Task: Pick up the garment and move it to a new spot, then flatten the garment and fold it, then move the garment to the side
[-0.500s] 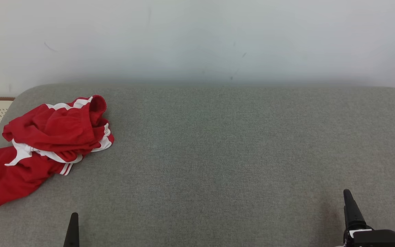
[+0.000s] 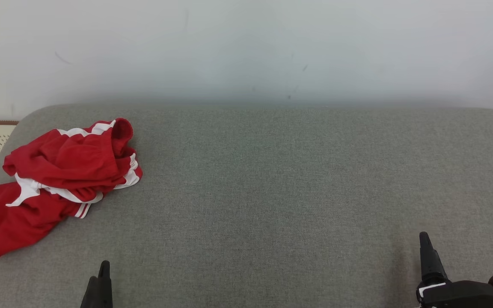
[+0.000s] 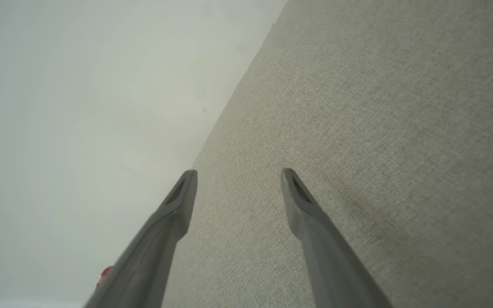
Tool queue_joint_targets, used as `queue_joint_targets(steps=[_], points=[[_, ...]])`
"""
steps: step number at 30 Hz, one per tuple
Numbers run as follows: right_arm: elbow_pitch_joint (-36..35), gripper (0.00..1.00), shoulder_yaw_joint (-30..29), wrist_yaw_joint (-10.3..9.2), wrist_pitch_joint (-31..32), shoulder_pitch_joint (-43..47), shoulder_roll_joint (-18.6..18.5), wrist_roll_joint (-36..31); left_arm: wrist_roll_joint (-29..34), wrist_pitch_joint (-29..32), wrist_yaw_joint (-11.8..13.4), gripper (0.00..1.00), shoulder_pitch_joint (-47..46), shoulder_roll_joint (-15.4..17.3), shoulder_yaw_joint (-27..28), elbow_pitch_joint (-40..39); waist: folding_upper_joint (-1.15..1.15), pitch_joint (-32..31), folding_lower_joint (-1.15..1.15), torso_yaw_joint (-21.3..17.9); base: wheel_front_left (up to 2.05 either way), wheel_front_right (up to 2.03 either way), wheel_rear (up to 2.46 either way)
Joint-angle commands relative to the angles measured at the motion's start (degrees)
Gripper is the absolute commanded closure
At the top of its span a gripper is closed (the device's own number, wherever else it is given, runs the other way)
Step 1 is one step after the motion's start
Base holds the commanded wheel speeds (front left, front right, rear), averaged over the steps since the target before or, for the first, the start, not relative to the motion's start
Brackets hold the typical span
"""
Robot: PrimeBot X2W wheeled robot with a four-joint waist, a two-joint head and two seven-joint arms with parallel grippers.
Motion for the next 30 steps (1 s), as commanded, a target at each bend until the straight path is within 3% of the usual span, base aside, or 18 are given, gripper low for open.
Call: queue_joint_targets(steps=[1,15,30], points=[[-0.76,0.0,0.62,0.27,-0.79,-0.93,-0.76,-3.52,4.14,-0.84,0.11,0.0,-1.57,0.52,-0.02,-0.75,0.0,0.01,0.0,0.0,0.0,0.0,0.0],[0.29,0.0,0.17,0.35,-3.25,-0.8,-0.41,-16.26,17.41,-3.27,1.92,0.0,-1.69,0.45,-1.32,-0.29,0.0,0.1,0.0,0.03,0.0,0.0,0.0],[1.07,0.0,1.95,0.42,-5.78,-1.05,-0.22,-28.9,27.24,-5.72,4.24,0.0,-1.74,0.78,-1.99,0.38,0.0,0.25,0.0,0.13,0.0,0.0,0.0]])
